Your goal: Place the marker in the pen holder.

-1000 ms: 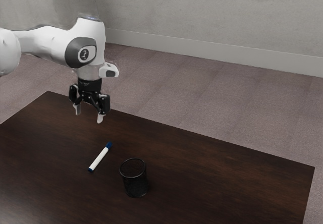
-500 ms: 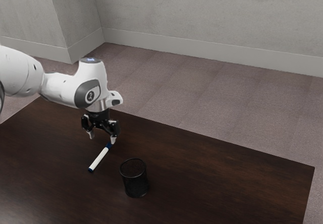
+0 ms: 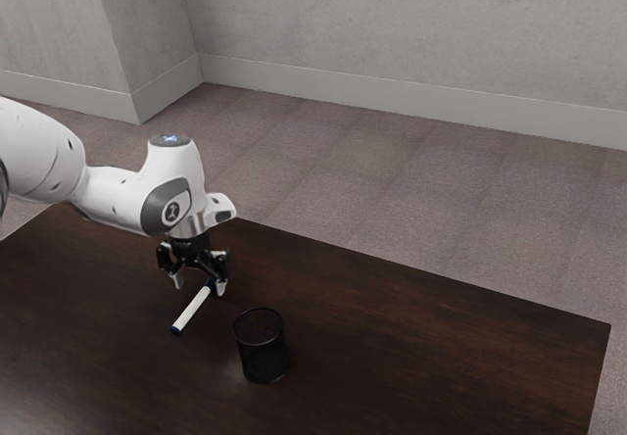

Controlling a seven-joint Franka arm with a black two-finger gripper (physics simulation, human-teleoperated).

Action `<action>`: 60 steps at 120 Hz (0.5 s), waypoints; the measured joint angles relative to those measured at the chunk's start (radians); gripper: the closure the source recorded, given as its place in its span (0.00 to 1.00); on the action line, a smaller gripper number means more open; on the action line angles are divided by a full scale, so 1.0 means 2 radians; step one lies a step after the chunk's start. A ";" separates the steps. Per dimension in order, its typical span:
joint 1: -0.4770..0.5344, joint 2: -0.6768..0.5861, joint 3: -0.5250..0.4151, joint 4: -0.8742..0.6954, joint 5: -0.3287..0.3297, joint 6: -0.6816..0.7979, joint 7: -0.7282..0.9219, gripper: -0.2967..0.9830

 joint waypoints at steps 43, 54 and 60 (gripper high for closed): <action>-0.001 -0.003 0.000 -0.004 0.001 0.011 -0.013 0.59; -0.001 -0.003 0.000 -0.005 0.002 0.011 -0.015 0.64; -0.001 -0.003 0.000 -0.005 0.002 0.012 -0.016 0.65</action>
